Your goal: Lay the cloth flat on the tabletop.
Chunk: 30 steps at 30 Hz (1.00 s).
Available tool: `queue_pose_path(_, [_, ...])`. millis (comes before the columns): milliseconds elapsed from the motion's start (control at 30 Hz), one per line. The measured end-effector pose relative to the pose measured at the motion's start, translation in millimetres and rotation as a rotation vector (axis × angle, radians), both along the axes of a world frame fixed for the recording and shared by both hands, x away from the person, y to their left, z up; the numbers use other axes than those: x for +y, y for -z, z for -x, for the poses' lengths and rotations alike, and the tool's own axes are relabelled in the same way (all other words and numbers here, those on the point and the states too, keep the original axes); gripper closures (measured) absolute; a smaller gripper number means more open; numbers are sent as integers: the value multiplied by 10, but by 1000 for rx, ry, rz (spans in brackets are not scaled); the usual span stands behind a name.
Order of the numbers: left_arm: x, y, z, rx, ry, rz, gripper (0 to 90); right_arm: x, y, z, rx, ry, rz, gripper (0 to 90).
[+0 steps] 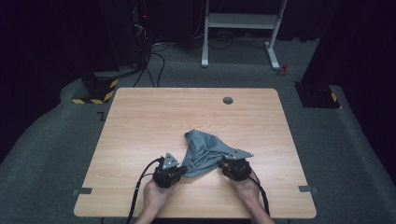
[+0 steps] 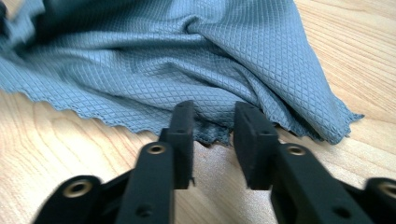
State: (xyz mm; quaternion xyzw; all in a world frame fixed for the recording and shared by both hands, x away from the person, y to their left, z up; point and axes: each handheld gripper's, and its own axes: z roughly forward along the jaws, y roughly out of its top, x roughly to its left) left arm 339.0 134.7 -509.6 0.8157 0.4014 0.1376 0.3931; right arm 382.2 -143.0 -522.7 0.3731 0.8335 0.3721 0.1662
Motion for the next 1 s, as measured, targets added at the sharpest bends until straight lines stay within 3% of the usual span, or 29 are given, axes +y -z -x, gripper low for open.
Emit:
queue_pose_path(100, [-7,48,13,8,-2,13,872,-14,-57,-12,-39,12,-21,613])
queue_pose_path(233, [8,55,14,2,-1,20,872,34,-82,-98,-18,2,-13,625])
queue_pose_path(300, [22,57,23,-3,-3,23,872,76,-53,-168,27,-21,23,692])
queue_pose_path(367, [42,56,40,-14,-8,34,874,77,-42,-210,42,-48,17,840])
queue_pose_path(433, [70,55,63,-28,-16,43,875,86,-62,-204,39,-58,28,876])
queue_pose_path(567, [102,69,83,-27,-20,52,876,128,-170,-201,6,-73,41,880])
queue_pose_path(767, [101,111,76,-31,-30,36,873,273,-352,-358,-13,-85,47,873])
queue_pose_path(1000, [142,155,71,-53,-69,46,830,482,-217,-569,33,-73,88,836])
